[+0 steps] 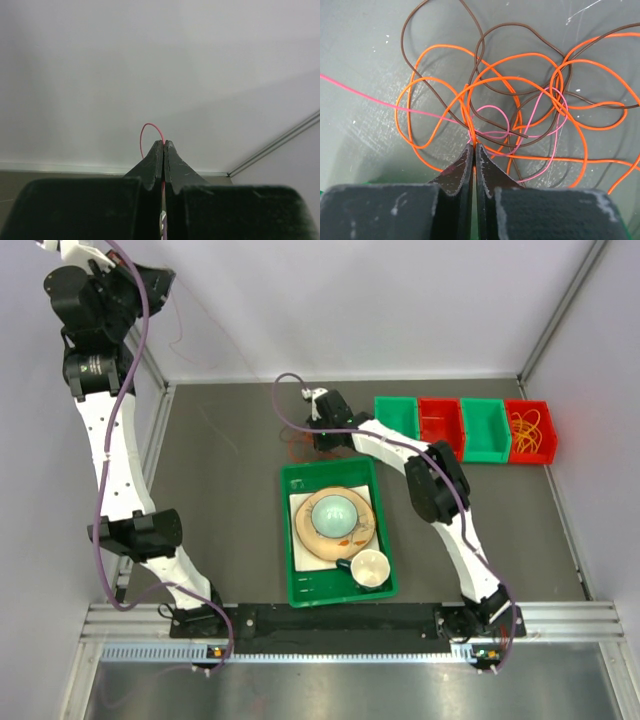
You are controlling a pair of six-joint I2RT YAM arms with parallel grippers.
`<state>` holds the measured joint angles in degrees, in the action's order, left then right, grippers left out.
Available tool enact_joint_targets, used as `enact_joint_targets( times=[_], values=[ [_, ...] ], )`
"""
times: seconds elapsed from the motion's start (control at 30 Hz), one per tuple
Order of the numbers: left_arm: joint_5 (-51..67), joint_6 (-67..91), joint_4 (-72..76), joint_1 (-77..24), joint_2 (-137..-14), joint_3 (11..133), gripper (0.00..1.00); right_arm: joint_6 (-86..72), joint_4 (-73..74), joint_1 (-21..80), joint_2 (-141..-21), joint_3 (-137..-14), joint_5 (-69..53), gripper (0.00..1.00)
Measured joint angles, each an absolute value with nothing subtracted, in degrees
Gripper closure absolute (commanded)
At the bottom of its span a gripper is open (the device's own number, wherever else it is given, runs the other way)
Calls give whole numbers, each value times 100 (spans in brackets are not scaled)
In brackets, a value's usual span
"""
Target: Untangle the cables
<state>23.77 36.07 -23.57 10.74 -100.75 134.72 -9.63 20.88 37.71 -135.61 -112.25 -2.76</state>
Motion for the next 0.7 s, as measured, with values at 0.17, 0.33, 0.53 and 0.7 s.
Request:
enact_joint_targets(
  times=[0.17, 0.33, 0.53, 0.7],
  values=[
    [2346, 3553, -2357, 1083, -10064, 13402, 100, -1011, 1883, 3771, -13353, -10940, -154, 100],
    [2279, 3465, -2394, 1160, -10051, 13135, 100, -1013, 1868, 3771, -12628, -10798, -93, 100],
    [2189, 3371, -2482, 1586, -10051, 13026, 100, -895, 1610, 3726, -11266, -10958, 38, 100],
    [2204, 3409, -2464, 2213, -10014, 12949, 100, -998, 1111, 3352, -10366, -10954, -75, 100]
  ],
)
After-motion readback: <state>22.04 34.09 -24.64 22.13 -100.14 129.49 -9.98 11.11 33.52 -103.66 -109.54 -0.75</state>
